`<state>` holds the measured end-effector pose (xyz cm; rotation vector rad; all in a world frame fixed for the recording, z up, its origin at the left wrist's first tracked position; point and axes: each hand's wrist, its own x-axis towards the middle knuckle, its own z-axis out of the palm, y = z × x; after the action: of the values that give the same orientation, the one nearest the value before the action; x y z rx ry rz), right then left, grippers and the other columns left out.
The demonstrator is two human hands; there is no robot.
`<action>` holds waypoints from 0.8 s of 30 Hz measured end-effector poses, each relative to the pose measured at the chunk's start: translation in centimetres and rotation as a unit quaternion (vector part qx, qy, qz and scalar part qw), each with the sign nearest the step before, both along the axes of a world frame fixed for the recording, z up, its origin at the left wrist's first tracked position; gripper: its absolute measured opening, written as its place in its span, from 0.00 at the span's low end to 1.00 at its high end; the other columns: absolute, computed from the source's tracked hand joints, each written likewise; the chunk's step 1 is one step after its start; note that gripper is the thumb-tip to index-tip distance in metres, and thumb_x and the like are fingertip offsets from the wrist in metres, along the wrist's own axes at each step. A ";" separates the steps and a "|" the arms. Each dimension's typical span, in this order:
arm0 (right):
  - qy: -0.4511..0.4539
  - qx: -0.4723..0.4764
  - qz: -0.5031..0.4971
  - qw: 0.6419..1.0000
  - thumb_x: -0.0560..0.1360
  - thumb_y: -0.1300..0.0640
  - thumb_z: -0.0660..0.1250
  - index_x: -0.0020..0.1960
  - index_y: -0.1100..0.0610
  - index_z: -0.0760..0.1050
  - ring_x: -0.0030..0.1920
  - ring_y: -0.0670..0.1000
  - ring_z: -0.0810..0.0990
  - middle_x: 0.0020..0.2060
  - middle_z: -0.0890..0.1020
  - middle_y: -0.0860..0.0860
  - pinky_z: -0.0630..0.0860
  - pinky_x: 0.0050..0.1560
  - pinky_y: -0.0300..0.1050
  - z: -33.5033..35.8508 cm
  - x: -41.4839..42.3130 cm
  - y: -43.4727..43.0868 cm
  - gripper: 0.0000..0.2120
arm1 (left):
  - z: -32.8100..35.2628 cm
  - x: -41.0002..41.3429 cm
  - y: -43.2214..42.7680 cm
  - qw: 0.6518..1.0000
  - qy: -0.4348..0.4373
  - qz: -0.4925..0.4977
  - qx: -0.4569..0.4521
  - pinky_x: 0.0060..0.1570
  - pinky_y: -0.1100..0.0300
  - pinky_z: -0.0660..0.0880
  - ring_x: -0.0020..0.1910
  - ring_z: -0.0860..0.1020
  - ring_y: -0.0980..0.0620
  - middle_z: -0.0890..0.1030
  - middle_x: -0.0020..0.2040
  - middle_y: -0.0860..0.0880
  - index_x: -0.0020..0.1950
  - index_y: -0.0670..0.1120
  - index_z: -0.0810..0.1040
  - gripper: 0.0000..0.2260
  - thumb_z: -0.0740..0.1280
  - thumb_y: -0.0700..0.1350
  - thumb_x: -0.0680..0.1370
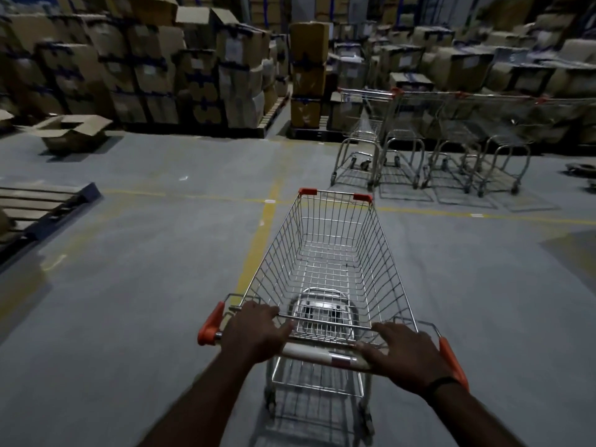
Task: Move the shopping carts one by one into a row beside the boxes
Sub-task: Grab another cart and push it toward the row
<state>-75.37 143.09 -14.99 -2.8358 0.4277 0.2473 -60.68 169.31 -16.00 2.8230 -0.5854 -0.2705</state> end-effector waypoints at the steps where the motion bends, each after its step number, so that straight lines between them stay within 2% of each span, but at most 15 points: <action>1: -0.006 0.003 -0.005 1.000 0.60 0.16 0.31 0.76 0.43 0.65 0.72 0.45 0.68 0.72 0.72 0.43 0.62 0.72 0.53 -0.2 1.9 -0.1 0.56 | 0.0 2.2 -0.2 1.000 -0.003 -0.004 -0.001 0.62 0.50 0.71 0.70 0.70 0.49 0.77 0.69 0.49 0.70 0.55 0.76 0.31 0.57 0.71 0.75; 4: -0.018 0.008 -0.024 1.000 0.61 0.15 0.33 0.75 0.43 0.66 0.70 0.46 0.71 0.69 0.74 0.43 0.63 0.71 0.54 -0.7 8.2 -0.6 0.55 | 0.4 9.0 -1.0 1.000 -0.019 -0.012 0.004 0.60 0.52 0.72 0.67 0.74 0.49 0.78 0.67 0.49 0.69 0.55 0.77 0.29 0.59 0.70 0.76; 9: -0.023 0.014 -0.048 0.998 0.60 0.14 0.38 0.73 0.44 0.69 0.70 0.47 0.71 0.70 0.75 0.44 0.62 0.71 0.56 -0.4 19.5 -2.8 0.54 | 0.2 20.5 -3.8 0.999 -0.045 -0.004 -0.008 0.52 0.56 0.75 0.55 0.80 0.51 0.84 0.56 0.52 0.58 0.54 0.82 0.23 0.58 0.67 0.76; 12: -0.021 0.022 -0.057 0.998 0.57 0.14 0.33 0.73 0.44 0.69 0.70 0.46 0.71 0.69 0.75 0.43 0.61 0.71 0.55 0.0 26.1 -4.3 0.59 | 0.5 27.0 -5.5 0.999 -0.049 -0.002 -0.012 0.52 0.56 0.76 0.53 0.80 0.52 0.84 0.55 0.52 0.57 0.54 0.82 0.23 0.58 0.66 0.75; 17: -0.002 0.028 -0.057 0.998 0.66 0.18 0.43 0.73 0.44 0.69 0.70 0.47 0.71 0.69 0.75 0.43 0.60 0.72 0.56 0.7 36.4 -6.7 0.47 | 0.7 37.7 -8.3 0.999 -0.043 0.004 -0.014 0.52 0.55 0.77 0.51 0.81 0.52 0.85 0.53 0.52 0.58 0.54 0.82 0.25 0.57 0.67 0.74; 19: -0.005 0.024 -0.058 0.998 0.72 0.22 0.48 0.74 0.44 0.68 0.71 0.47 0.70 0.70 0.74 0.44 0.59 0.73 0.56 0.7 40.1 -7.5 0.40 | 0.6 41.5 -9.2 0.999 -0.041 0.007 -0.017 0.51 0.56 0.77 0.50 0.82 0.52 0.85 0.52 0.52 0.60 0.54 0.82 0.26 0.57 0.67 0.74; 24: -0.012 0.021 -0.064 0.998 0.75 0.25 0.51 0.73 0.45 0.69 0.70 0.48 0.70 0.70 0.74 0.45 0.59 0.73 0.57 0.5 50.0 -9.5 0.36 | 0.6 52.0 -11.5 0.999 -0.048 0.000 -0.014 0.50 0.57 0.76 0.53 0.81 0.51 0.85 0.55 0.52 0.61 0.55 0.81 0.24 0.58 0.66 0.74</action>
<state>-25.41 133.55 -14.49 -2.7532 0.5904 0.1947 -8.65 157.82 -15.37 2.8220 -0.6044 -0.1250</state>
